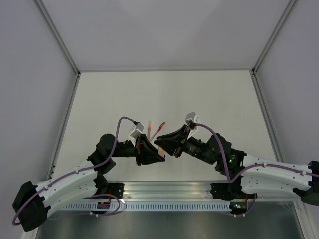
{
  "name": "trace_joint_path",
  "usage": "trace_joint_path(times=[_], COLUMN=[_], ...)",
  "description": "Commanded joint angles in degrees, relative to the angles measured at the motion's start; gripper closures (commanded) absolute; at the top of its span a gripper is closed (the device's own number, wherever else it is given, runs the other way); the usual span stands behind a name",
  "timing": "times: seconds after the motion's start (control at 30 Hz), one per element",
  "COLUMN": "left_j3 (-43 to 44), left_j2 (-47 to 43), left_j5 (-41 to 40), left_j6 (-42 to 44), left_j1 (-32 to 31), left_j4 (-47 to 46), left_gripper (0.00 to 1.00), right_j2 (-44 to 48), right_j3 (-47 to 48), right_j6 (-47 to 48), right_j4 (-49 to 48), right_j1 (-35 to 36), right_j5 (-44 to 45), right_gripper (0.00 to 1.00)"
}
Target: Insert the pens into the pen caps
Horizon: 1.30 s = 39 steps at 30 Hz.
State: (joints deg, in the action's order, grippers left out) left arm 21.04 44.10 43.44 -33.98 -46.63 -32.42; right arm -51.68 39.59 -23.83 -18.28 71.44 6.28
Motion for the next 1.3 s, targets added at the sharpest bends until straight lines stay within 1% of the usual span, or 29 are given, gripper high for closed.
trace_joint_path(times=[0.0,0.23,0.4,0.57,0.67,0.73,0.77,0.83,0.87,0.9,0.93,0.97,1.03,1.07,1.1,1.17,1.2,1.27], left_j3=[5.16,3.92,2.61,2.87,2.43,2.52,2.08,1.90,1.55,1.29,0.68,0.50,0.67,1.28,1.55,1.90,1.82,1.73], left_j2=[-0.33,-1.38,-2.96,-0.51,0.64,1.52,1.95,3.01,3.27,3.54,3.89,4.07,4.33,4.59,4.60,4.68,4.68,4.51], left_j5=[-16.11,-17.42,-19.09,-17.78,-16.46,-14.89,-14.35,-12.69,-12.07,-11.72,-11.19,-11.01,-10.05,-9.69,-9.34,-8.99,-8.90,-8.72], left_j6=[-4.08,-2.94,-2.23,-3.55,-3.47,-3.12,-3.20,-2.68,-2.50,-2.32,-1.97,-1.80,-1.71,-1.71,-1.71,-1.71,-1.71,-1.53], left_j1=[1.98,2.07,2.25,2.33,2.33,2.33,2.25,2.25,2.25,2.33,2.25,2.25,2.33,2.25,2.25,2.25,2.25,2.25], left_j4=[-16.53,-15.83,-15.30,-17.14,-18.73,-18.55,-18.99,-18.55,-18.38,-18.20,-18.46,-18.46,-18.29,-17.77,-17.59,-17.58,-17.58,-17.50], left_gripper=[0.98,0.98,0.98,0.98,0.98,0.98,0.98,0.98,0.98,0.98,0.98,0.98,0.98,0.98,0.98,0.98,0.98,0.98], right_j2=[-3.25,-2.20,0.35,-3.15,-3.08,-2.11,-0.80,0.43,1.40,1.76,2.19,2.37,2.20,1.76,1.50,0.45,0.18,0.09], right_j3=[-5.31,-7.42,-11.64,-12.61,-12.44,-10.95,-8.59,-5.42,-1.75,0.20,1.87,5.11,8.29,11.35,12.77,16.46,17.52,19.54], right_j6=[-3.23,-3.59,-3.94,-4.46,-4.38,-3.51,-3.15,-2.19,-1.31,-0.69,0.71,1.50,3.00,3.70,4.58,5.64,6.34,6.87], right_j4=[12.84,10.90,8.36,5.72,4.57,6.50,9.64,13.08,14.92,17.64,18.10,20.20,22.41,23.20,24.77,26.45,27.85,28.91], right_j1=[2.48,2.39,2.39,2.48,2.39,2.48,2.39,2.39,2.30,2.30,2.30,2.21,2.13,1.95,1.95,1.86,1.86,1.77], right_j5=[-12.44,-11.82,-10.85,-12.35,-12.00,-8.32,-6.74,0.26,2.48,4.59,8.36,9.87,11.47,11.64,11.73,12.34,13.22,14.89], right_gripper=[1.00,1.00,1.00,1.00,1.00,1.00,1.00,0.99,0.97,0.91,0.89,0.88,0.82,0.79,0.71,0.60,0.50,0.44])
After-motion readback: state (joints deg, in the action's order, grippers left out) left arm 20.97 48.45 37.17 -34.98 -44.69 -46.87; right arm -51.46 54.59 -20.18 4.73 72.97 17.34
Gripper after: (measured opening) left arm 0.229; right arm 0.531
